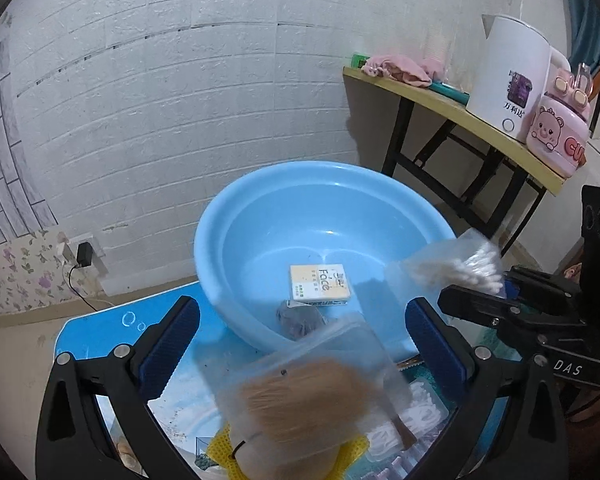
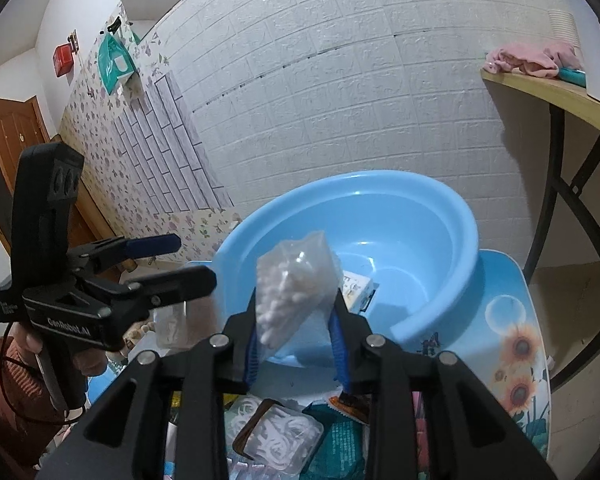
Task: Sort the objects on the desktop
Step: 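Carry the cotton ball bag over the blue basin and release it with right gripper, then pass the toothpick box from the left gripper into the right gripper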
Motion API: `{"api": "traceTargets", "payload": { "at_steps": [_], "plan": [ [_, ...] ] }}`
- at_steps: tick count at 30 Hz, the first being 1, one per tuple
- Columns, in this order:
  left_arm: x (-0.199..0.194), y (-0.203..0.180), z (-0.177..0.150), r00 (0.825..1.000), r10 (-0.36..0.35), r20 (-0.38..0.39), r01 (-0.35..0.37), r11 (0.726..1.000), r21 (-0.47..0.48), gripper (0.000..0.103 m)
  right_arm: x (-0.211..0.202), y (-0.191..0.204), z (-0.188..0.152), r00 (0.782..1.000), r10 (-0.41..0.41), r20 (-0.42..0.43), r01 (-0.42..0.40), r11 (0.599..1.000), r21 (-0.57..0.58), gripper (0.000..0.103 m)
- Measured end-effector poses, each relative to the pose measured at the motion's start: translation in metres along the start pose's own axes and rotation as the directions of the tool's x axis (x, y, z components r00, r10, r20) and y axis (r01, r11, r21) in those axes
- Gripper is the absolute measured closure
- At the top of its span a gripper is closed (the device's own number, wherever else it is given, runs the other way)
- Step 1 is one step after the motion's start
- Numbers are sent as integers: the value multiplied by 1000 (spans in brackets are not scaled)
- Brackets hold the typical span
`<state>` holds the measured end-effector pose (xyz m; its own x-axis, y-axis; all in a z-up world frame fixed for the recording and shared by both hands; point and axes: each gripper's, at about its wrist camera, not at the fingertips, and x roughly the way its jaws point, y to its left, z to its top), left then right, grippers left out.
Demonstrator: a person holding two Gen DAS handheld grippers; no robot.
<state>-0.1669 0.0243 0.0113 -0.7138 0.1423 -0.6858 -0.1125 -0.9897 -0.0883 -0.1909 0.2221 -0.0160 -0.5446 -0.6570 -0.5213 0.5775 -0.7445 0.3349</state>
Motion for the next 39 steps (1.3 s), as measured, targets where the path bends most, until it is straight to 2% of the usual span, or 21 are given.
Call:
{"api": "traceTargets", "payload": {
  "at_steps": [1,3,15,20,22,25,29,34,37,38,39],
  "plan": [
    [-1,1,-1,1000,-1,0,1,1000,2,0,-1,0,0,1000,0,3,0,1000,2,66],
    [-2,0,-2,1000,0,-1,0,1000,6,0,-3,0,0,1000,0,14,0,1000,7,53],
    [-8,10,-17,1000,6,-11,-6,1000,-14,0,-12,-6,-5,1000,-24,15,24,1000,14,52],
    [-15,17,-37,999,20,-33,-20,1000,-16,0,-15,-10,-9,999,-38,7,38,999,21,52],
    [-14,17,-47,999,-1,-53,0,1000,-22,0,-18,-9,-11,999,-31,10,31,999,20,52],
    [-9,11,-59,996,-43,-84,42,999,-13,0,-19,-3,-17,999,37,-7,-37,999,6,52],
    [0,-7,-68,988,-96,-119,100,994,32,0,-8,10,-31,985,142,-93,-146,989,-33,52],
    [11,-28,-74,981,-126,-150,140,986,86,0,15,18,-43,964,196,-183,-202,979,-16,52],
    [11,-35,-77,983,-108,-145,126,985,120,0,28,15,-47,954,212,-212,-215,977,13,52],
    [11,-34,-76,983,-108,-147,126,985,121,0,30,14,-47,952,222,-212,-223,975,22,54],
    [11,-33,-76,983,-110,-146,128,985,117,0,30,15,-48,950,231,-212,-232,973,21,63]
  ]
}}
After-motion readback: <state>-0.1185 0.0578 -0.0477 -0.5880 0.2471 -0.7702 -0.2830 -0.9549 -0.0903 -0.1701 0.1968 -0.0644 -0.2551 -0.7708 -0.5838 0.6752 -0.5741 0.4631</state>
